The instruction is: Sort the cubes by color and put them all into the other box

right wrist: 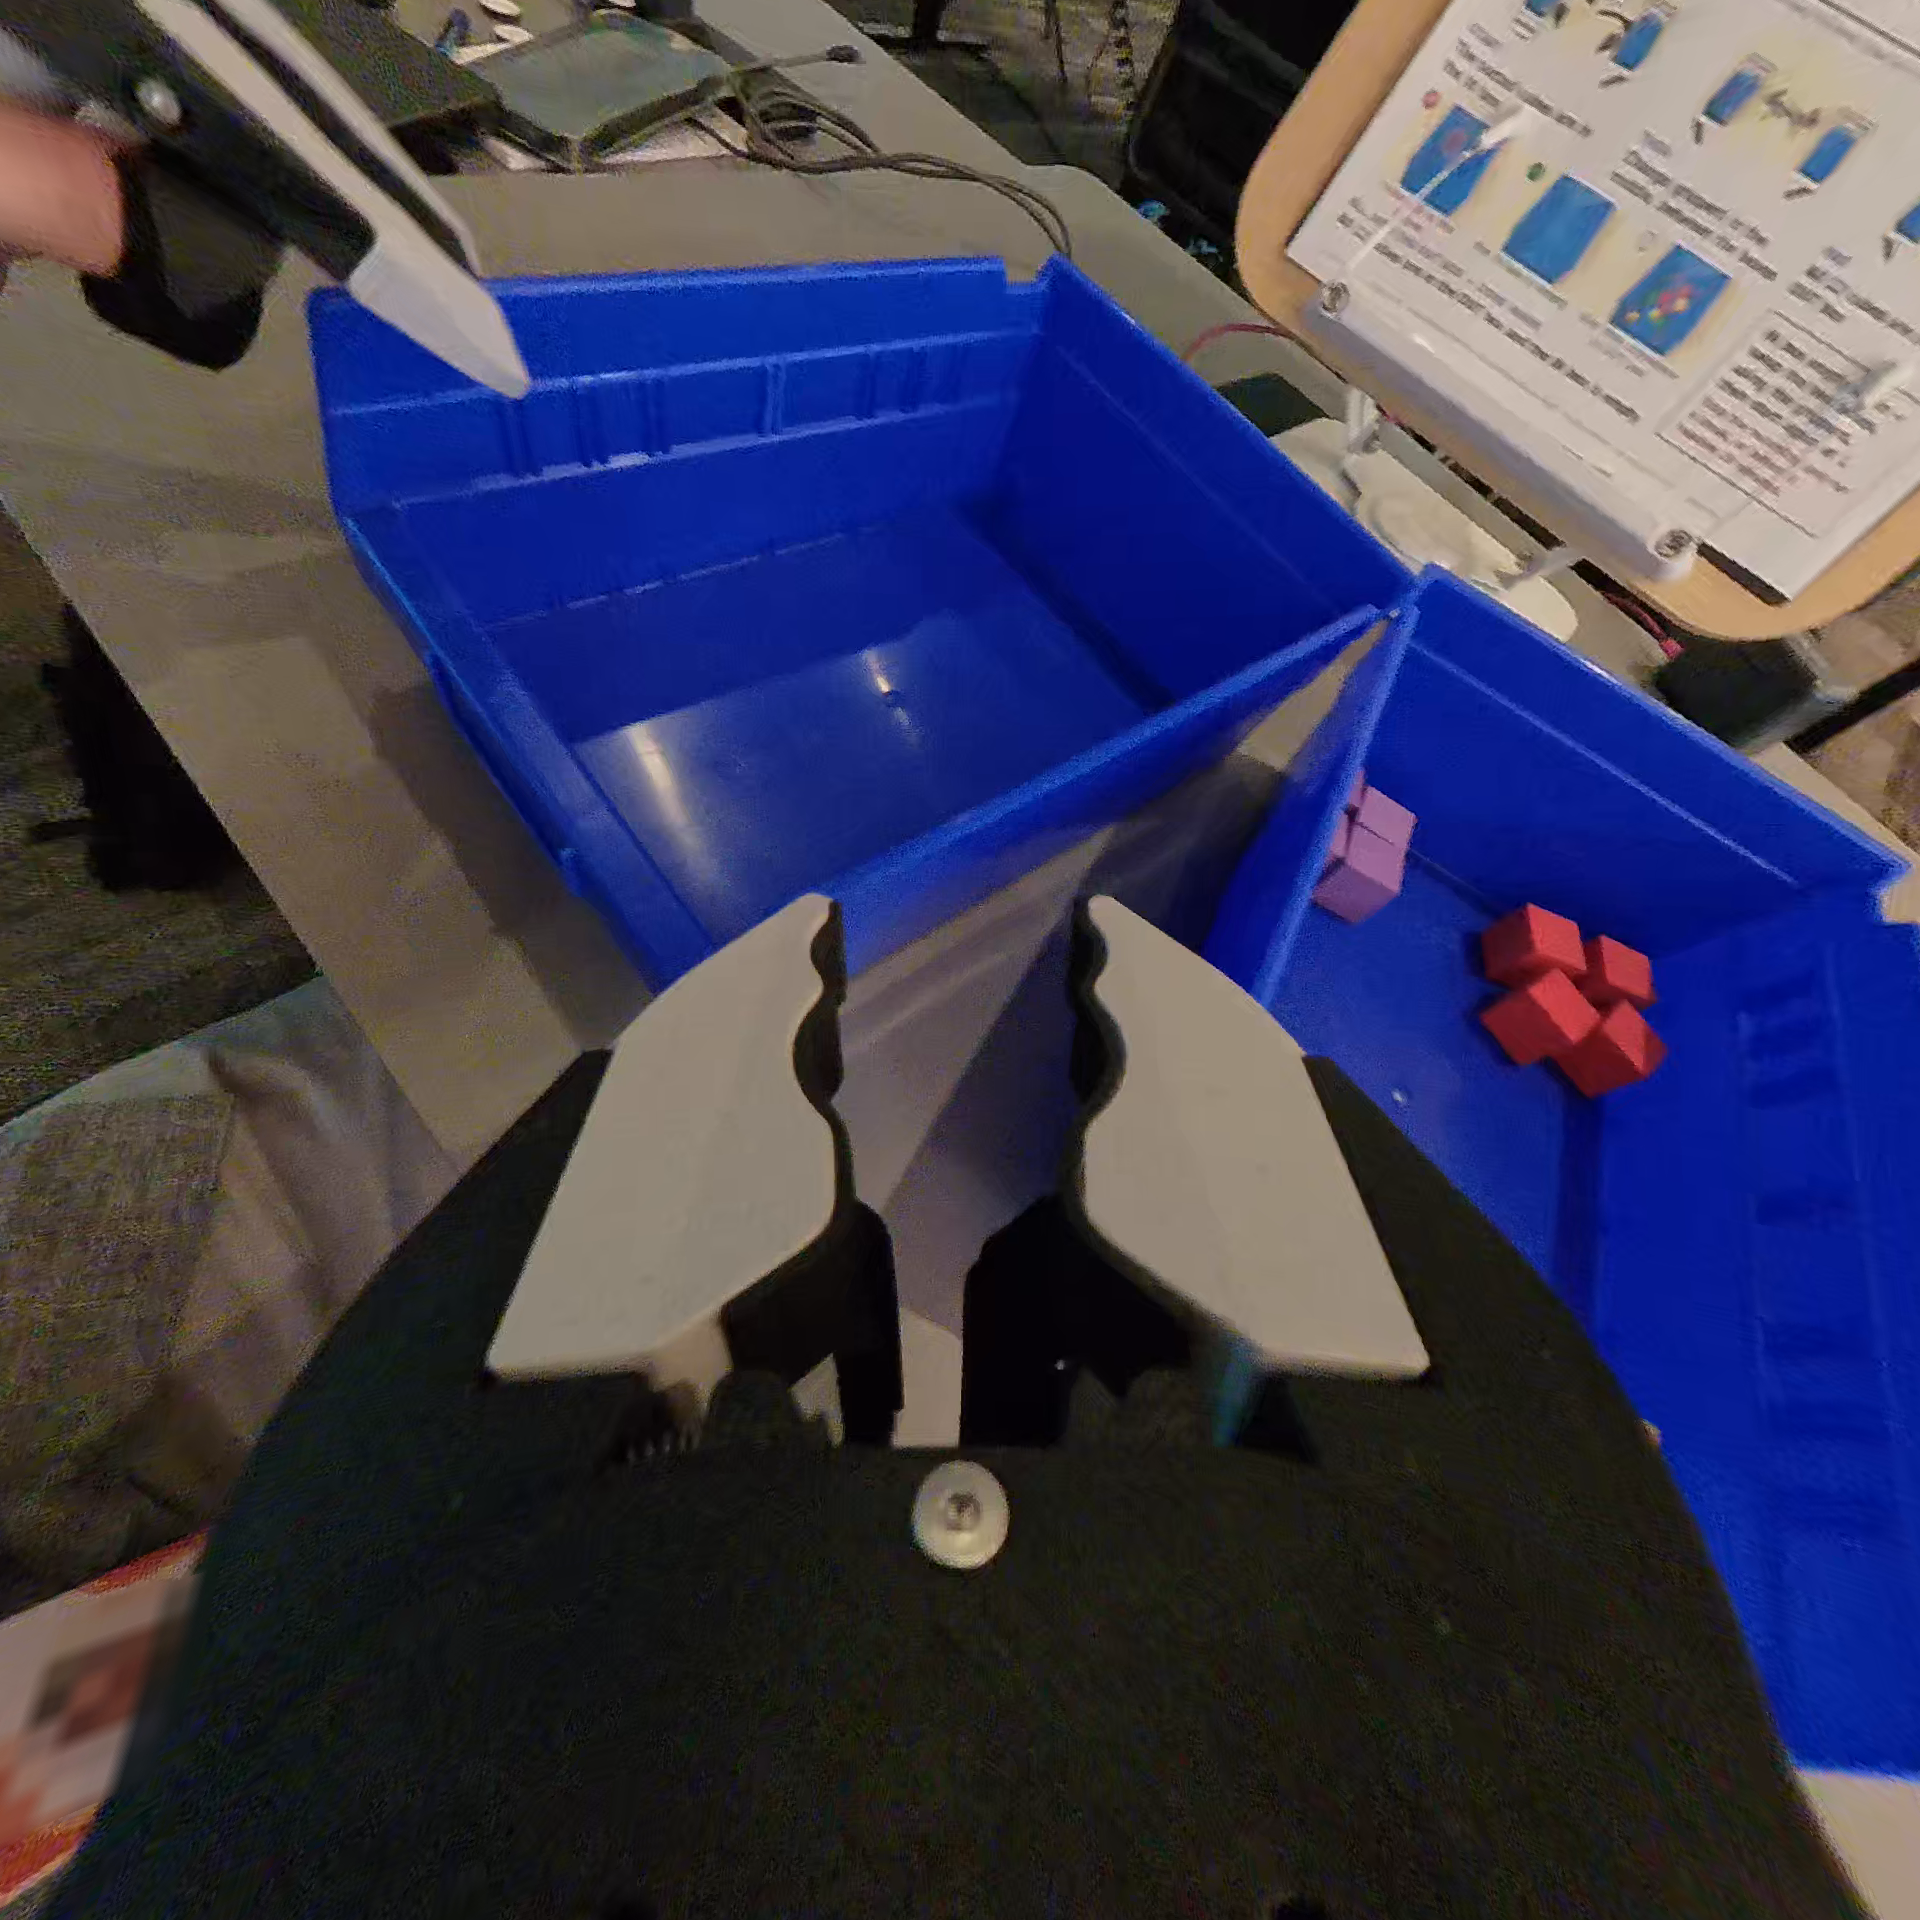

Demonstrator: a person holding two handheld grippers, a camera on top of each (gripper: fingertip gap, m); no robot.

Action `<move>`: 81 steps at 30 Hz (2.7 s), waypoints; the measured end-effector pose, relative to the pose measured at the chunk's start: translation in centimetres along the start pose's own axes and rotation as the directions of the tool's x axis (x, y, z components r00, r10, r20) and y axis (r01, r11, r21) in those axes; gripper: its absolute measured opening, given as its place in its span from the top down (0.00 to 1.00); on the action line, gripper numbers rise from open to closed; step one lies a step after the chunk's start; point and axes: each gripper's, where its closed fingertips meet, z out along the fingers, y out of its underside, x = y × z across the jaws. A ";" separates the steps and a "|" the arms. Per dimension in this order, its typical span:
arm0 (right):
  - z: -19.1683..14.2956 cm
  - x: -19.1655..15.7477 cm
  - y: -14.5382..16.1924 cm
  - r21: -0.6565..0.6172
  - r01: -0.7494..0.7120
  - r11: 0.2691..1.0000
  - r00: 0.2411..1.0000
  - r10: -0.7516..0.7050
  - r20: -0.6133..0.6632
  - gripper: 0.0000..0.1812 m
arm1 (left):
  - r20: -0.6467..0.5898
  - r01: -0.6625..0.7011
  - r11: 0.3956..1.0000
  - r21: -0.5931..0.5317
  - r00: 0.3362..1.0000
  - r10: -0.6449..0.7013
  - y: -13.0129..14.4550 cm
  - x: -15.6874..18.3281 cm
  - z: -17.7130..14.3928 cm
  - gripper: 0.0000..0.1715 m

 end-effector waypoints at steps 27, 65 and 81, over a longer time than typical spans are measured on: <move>-2.8 8.0 6.8 -0.078 -0.099 0.992 0.988 0.089 -0.123 0.78 | -0.124 -0.017 0.963 0.271 0.991 0.052 -0.2 10.6 -6.1 0.79; -2.2 18.1 13.2 -0.140 -0.279 0.950 0.953 0.256 -0.159 0.80 | -0.378 -0.979 0.064 0.193 -0.014 0.926 -19.8 17.4 14.7 0.72; -1.2 -5.3 3.5 0.001 0.170 0.985 0.812 -0.140 0.567 0.75 | -0.521 -0.958 -0.141 0.248 -0.255 0.815 -17.4 18.3 14.5 0.89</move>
